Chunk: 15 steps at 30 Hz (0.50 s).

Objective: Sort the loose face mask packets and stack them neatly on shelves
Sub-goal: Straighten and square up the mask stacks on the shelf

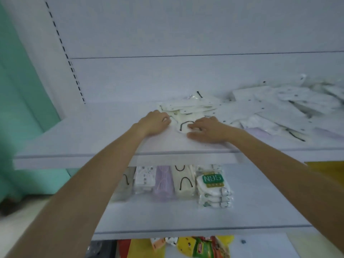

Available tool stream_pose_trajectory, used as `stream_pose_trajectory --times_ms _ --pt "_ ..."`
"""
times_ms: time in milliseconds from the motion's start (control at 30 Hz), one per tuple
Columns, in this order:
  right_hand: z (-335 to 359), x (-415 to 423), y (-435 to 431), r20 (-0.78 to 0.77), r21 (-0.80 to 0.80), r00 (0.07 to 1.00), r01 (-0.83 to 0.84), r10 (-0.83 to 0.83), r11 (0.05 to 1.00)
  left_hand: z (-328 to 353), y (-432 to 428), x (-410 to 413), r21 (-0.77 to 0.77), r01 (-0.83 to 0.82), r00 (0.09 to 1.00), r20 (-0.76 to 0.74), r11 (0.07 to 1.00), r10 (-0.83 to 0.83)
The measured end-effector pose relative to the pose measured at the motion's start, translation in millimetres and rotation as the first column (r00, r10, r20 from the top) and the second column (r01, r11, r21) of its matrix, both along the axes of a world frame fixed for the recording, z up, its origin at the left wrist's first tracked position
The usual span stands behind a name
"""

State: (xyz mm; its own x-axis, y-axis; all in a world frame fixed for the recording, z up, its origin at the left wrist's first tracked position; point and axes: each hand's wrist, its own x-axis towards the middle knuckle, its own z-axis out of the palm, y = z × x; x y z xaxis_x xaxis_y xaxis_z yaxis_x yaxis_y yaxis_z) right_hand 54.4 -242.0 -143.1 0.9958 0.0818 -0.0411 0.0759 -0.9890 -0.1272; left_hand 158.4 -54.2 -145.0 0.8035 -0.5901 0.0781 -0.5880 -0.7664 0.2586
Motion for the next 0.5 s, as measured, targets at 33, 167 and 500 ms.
stream_pose_trajectory --times_ms 33,167,500 --pt "2.1 -1.3 -5.8 -0.017 0.061 0.999 -0.037 0.038 0.997 0.0 -8.5 5.1 -0.031 -0.040 0.999 0.036 0.999 0.041" --pt "12.7 5.6 -31.4 0.057 0.391 0.998 -0.006 -0.018 0.920 1.4 -37.1 26.0 -0.244 -0.151 0.964 0.178 0.958 0.197" --pt "22.2 95.6 -63.1 -0.071 0.118 0.931 0.364 -0.358 0.924 -10.4 -71.2 54.0 -0.140 -0.029 0.997 0.060 0.990 0.038"
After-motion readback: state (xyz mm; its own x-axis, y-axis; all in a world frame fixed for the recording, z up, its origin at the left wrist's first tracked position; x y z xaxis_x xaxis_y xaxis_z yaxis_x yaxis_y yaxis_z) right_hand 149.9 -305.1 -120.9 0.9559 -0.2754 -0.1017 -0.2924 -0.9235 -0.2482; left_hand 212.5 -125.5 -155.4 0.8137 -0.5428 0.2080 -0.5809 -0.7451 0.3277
